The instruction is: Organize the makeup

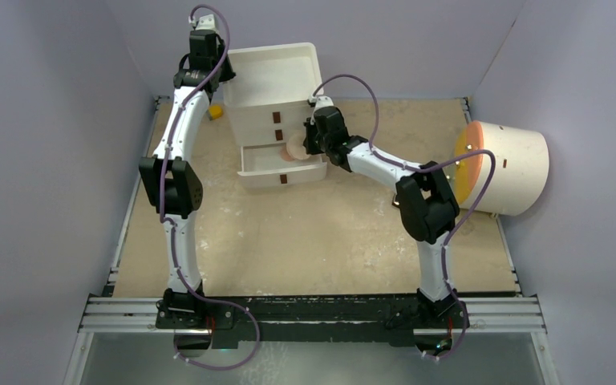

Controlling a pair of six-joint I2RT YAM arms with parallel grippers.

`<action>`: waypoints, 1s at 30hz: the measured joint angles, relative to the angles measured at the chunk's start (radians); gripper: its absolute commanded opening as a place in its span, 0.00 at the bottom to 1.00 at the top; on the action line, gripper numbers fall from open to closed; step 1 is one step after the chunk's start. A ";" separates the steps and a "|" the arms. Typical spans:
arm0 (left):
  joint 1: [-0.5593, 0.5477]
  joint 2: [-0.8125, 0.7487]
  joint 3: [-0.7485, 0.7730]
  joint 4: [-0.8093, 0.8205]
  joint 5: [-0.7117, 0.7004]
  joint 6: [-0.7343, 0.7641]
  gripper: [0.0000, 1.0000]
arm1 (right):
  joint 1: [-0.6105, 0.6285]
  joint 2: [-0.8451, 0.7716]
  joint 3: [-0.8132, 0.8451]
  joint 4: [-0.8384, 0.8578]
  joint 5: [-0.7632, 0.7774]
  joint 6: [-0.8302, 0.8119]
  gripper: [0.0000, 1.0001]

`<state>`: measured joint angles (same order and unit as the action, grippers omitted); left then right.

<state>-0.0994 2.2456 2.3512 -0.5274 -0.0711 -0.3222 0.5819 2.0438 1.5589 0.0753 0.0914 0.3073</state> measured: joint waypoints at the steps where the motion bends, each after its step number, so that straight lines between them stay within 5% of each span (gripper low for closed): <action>1: 0.000 0.000 0.000 0.001 0.000 0.000 0.00 | 0.002 0.011 0.011 -0.003 0.000 0.005 0.00; 18: 0.001 0.000 -0.002 0.004 -0.004 -0.002 0.00 | 0.007 0.027 -0.031 -0.011 0.003 -0.002 0.00; 19: 0.001 0.000 -0.002 0.004 -0.003 -0.001 0.00 | 0.007 0.027 -0.044 -0.016 0.004 -0.002 0.03; 24: 0.001 0.000 -0.002 0.004 -0.003 0.000 0.00 | 0.008 0.023 -0.062 -0.024 -0.003 -0.003 0.65; 27: 0.001 0.000 -0.002 0.004 -0.002 0.000 0.00 | 0.019 0.002 -0.061 -0.027 -0.005 -0.015 0.78; 30: 0.001 0.000 -0.002 0.004 -0.002 0.000 0.00 | 0.022 -0.024 -0.061 -0.039 0.001 -0.030 0.81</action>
<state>-0.0982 2.2452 2.3493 -0.5232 -0.0734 -0.3218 0.6041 2.0193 1.4979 0.0368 0.0921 0.2771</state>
